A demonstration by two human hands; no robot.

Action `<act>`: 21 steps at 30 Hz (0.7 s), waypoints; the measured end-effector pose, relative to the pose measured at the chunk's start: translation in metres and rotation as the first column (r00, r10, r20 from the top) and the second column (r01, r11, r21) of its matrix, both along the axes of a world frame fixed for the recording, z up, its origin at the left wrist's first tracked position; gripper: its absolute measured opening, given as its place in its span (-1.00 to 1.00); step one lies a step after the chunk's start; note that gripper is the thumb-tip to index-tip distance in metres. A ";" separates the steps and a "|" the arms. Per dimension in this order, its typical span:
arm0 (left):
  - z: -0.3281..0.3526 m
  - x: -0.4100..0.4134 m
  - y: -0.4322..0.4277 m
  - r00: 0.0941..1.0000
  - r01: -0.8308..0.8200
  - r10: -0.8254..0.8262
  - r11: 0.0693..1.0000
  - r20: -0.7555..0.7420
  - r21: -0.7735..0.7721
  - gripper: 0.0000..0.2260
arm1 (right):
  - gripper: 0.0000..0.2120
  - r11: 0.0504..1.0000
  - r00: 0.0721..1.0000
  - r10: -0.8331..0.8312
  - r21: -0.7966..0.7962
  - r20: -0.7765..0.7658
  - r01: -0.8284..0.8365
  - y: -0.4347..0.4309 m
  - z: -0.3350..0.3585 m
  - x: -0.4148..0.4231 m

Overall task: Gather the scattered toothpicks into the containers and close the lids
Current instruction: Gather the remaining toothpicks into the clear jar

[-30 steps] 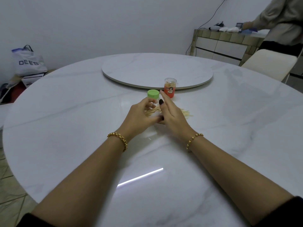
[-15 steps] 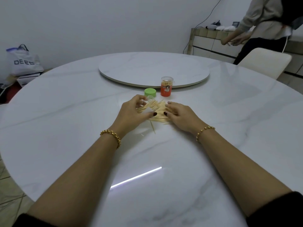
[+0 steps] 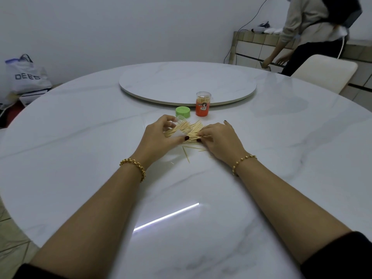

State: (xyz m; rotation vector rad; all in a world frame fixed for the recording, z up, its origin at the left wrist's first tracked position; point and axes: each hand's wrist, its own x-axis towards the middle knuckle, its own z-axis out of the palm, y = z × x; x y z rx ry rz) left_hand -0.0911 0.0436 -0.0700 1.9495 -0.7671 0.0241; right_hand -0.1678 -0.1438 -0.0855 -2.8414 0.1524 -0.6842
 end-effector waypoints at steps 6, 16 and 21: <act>0.002 -0.001 0.001 1.000 -0.004 0.004 1.000 0.003 0.001 -0.57 | -0.82 0.999 0.997 -0.006 -0.036 0.078 0.009 -0.002 -0.001 0.003; 0.003 -0.001 0.002 1.000 -0.007 0.007 1.000 -0.018 -0.007 -0.55 | -0.84 0.988 0.968 -0.124 0.121 0.219 0.099 -0.010 0.003 -0.001; 0.003 -0.001 0.002 1.000 0.002 -0.003 1.000 -0.024 -0.008 -0.56 | -0.82 0.983 0.898 -0.143 0.168 0.417 0.078 -0.010 0.010 -0.004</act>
